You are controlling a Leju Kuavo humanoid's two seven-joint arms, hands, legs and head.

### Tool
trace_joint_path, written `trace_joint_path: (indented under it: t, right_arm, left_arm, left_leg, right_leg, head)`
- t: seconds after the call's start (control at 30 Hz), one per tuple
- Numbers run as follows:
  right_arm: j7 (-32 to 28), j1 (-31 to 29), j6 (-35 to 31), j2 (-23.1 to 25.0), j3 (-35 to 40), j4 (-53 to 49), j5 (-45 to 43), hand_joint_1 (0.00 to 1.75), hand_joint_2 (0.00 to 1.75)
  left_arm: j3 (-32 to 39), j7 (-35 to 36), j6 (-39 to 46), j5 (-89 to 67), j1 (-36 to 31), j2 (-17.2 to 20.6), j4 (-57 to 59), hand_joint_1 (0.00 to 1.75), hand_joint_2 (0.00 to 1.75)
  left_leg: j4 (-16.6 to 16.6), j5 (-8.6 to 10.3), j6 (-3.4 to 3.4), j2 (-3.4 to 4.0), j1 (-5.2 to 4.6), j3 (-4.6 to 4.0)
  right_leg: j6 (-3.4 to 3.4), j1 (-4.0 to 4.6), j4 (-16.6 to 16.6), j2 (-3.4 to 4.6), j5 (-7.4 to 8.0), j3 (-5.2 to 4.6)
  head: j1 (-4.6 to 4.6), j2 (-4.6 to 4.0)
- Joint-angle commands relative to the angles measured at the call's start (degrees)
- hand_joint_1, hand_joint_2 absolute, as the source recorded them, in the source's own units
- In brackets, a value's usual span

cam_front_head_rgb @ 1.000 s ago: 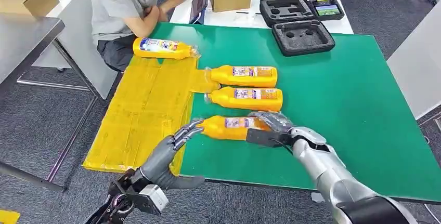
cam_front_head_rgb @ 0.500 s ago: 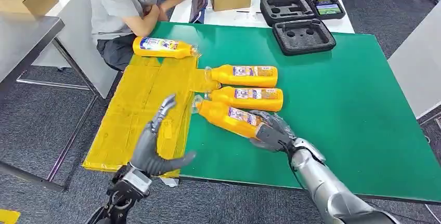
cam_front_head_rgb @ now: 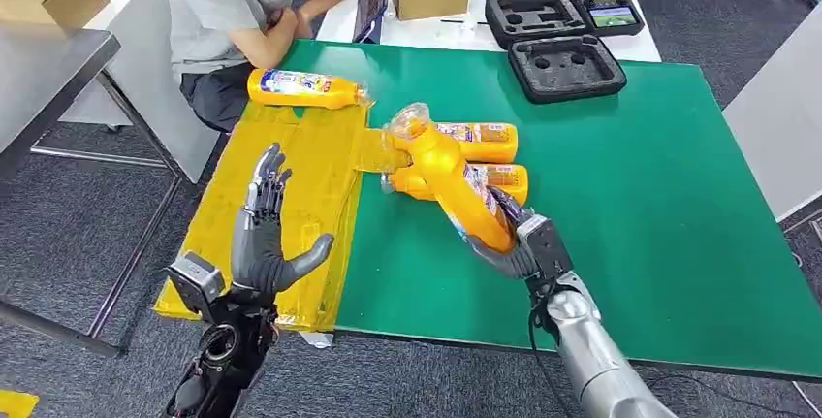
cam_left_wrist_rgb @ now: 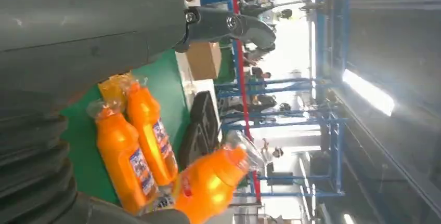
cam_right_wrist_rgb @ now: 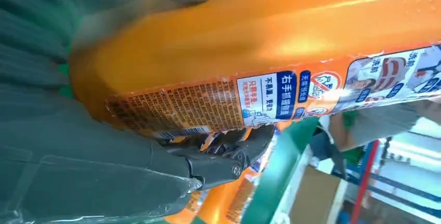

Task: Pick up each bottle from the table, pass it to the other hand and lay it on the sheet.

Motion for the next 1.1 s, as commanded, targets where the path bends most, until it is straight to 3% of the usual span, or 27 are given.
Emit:
trace_joint_path:
  t: [0.03, 0.23, 0.6, 1.1]
  right_arm:
    - [-0.07, 1.00, 0.15, -0.70, 2.96, -6.74, -3.18, 1.75, 1.75]
    - [-0.07, 5.67, -0.58, -1.82, 6.71, -18.31, -7.09, 1.75, 1.75]
    - [-0.07, 7.31, -4.99, -1.65, 14.28, -17.37, -3.56, 1.75, 1.75]
    - [-0.07, 3.27, -7.45, 0.25, 17.07, -7.88, -2.38, 1.75, 1.75]
  left_arm:
    - [2.49, 0.09, -3.20, 2.78, -4.80, -2.45, 12.68, 0.00, 1.75]
    - [0.95, 0.09, -7.60, 4.54, -11.60, -6.32, 28.27, 0.00, 1.75]
    - [-5.42, 0.09, -10.49, 3.57, -16.38, -8.52, 42.55, 0.00, 1.75]
    - [-7.94, 0.09, -12.29, 4.98, -17.71, -9.08, 41.44, 0.00, 1.75]
  left_leg:
    - [-0.03, -0.01, 0.02, -0.01, 0.00, 0.05]
    - [0.01, -0.02, 0.05, -0.24, 0.02, 0.14]
    - [-0.03, -0.02, 0.03, -0.09, -0.02, 0.09]
    - [0.01, -0.07, 0.03, 0.03, 0.01, 0.07]
  right_leg:
    - [-0.06, 0.01, -0.02, -0.04, -0.01, 0.06]
    - [-0.12, 0.06, -0.04, -0.32, -0.09, 0.25]
    - [-0.07, 0.00, -0.05, -0.14, -0.05, 0.12]
    - [-0.10, 0.04, -0.03, -0.04, -0.06, 0.12]
  head:
    - [0.00, 0.00]
    - [-0.02, 0.02]
    - [0.00, 0.02]
    - [0.00, 0.00]
